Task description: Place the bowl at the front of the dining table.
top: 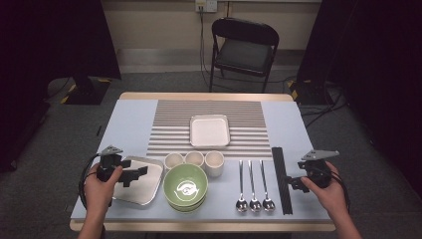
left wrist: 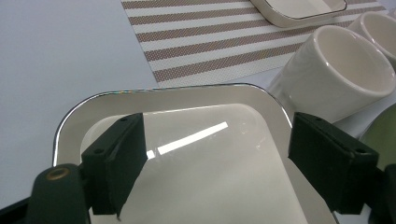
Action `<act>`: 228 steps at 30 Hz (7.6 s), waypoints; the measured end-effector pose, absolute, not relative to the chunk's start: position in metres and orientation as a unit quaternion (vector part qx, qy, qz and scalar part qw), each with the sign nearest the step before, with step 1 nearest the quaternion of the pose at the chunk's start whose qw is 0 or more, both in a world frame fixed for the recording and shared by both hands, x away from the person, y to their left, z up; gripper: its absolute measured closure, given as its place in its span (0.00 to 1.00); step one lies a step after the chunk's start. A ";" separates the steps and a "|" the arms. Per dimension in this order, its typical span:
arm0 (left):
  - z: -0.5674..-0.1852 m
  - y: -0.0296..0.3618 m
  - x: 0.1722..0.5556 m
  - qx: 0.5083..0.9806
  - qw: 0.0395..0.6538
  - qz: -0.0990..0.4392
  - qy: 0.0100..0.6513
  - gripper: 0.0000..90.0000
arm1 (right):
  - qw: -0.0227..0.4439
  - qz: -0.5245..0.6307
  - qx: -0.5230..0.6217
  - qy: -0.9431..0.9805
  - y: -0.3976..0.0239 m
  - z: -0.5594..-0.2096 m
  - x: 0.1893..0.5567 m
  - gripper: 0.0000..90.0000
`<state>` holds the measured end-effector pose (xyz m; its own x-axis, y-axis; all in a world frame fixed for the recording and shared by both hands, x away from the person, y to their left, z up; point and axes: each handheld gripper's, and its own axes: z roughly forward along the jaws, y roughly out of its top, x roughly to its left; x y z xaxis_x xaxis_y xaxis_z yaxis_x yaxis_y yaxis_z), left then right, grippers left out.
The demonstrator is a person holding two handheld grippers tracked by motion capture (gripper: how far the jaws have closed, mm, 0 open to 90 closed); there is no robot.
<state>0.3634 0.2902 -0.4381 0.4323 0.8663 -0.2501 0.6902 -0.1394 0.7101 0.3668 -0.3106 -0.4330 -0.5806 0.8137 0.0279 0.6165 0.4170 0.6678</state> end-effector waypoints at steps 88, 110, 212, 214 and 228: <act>-0.443 0.291 0.358 0.757 0.383 0.100 0.519 0.19 | 0.069 0.318 0.335 0.884 -0.203 -0.401 0.414 0.16; -0.441 0.290 0.358 0.760 0.386 0.102 0.513 0.19 | 0.071 0.318 0.310 0.893 -0.176 -0.384 0.420 0.16; -0.441 0.298 0.358 0.754 0.390 0.106 0.518 0.19 | 0.016 0.304 0.200 0.931 -0.048 -0.358 0.412 0.16; -0.441 0.298 0.357 0.754 0.390 0.106 0.518 0.19 | 0.017 0.300 0.204 0.932 -0.045 -0.359 0.412 0.16; -0.441 0.297 0.357 0.755 0.389 0.109 0.516 0.19 | 0.028 0.278 0.213 0.936 -0.034 -0.364 0.408 0.34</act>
<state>0.3573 0.2971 -0.4406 0.4437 0.8641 -0.2378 0.6950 -0.1643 0.7000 0.4077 -0.0344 -0.3637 -0.9080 0.4139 0.0653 0.3824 0.7548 0.5330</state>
